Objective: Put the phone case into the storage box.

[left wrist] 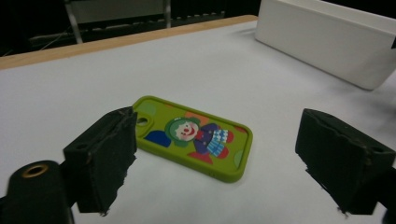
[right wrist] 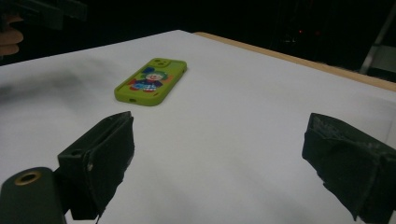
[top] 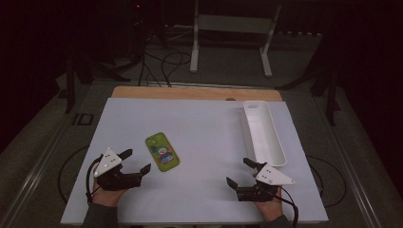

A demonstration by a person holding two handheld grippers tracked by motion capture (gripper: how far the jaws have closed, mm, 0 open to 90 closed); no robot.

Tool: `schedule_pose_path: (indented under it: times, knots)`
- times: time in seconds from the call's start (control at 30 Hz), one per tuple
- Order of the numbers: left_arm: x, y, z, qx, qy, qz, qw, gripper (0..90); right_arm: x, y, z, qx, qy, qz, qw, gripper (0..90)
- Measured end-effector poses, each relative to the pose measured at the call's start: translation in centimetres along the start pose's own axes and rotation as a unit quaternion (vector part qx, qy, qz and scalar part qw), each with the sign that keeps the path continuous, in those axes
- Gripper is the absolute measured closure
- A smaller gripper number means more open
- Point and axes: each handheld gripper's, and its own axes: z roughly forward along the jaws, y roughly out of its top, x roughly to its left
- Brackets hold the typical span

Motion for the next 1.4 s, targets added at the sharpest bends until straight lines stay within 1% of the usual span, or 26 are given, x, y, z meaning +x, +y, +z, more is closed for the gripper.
schedule_pose_path:
  times: [0.23,0.37,0.43,0.5,0.53,0.73,0.8,0.9,1.1,1.2,1.27,1.4]
  knots:
    - [-0.2,1.0,0.9,0.002,-0.001,0.004,1.0,16.1,-0.3,0.0,-0.1,-0.001,-0.002,-0.001,1.0,8.7]
    - [-0.3,1.6,1.4,0.0,0.002,0.005,1.0,17.1,-0.7,0.1,-0.3,-0.004,-0.006,0.001,1.0,8.7]
    - [-0.3,1.9,1.6,0.001,0.004,0.008,1.0,17.9,-0.8,0.0,-0.4,-0.003,-0.006,0.002,1.0,8.7]
    - [-0.3,1.9,1.6,0.001,0.004,0.008,1.0,18.3,-0.8,0.1,-0.5,-0.003,-0.006,0.001,1.0,8.7]
    - [-0.4,2.4,2.1,0.003,0.005,0.01,0.9999,19.3,-0.8,0.1,-0.6,-0.003,-0.005,0.0,1.0,8.7]
    - [-0.4,3.1,3.2,0.002,0.0,0.013,0.9999,22.7,-0.9,0.0,-0.6,-0.002,-0.004,-0.003,1.0,8.7]
    - [-0.5,3.3,3.4,0.005,0.0,0.017,0.9998,23.7,-0.9,0.0,-0.7,-0.002,-0.005,-0.003,1.0,8.7]
    - [-0.5,3.8,4.2,0.014,-0.007,0.025,0.9996,26.1,-1.0,0.0,-0.7,-0.002,-0.006,-0.004,1.0,8.7]
    - [-0.2,4.2,5.6,0.03,-0.018,0.021,0.9992,34.3,-1.0,0.0,-0.8,-0.001,-0.006,-0.005,1.0,8.7]
    - [0.0,4.3,6.4,0.043,-0.028,0.021,0.9985,40.9,-1.0,0.0,-0.8,-0.001,-0.006,-0.005,1.0,8.7]
    - [0.1,4.4,6.8,0.05,-0.039,0.019,0.9978,49.1,-1.0,0.0,-0.8,0.0,-0.007,-0.007,0.9999,8.7]
    - [0.3,4.4,7.7,0.062,-0.042,0.018,0.9971,55.6,-1.0,0.0,-0.9,0.0,-0.011,-0.009,0.9999,8.7]
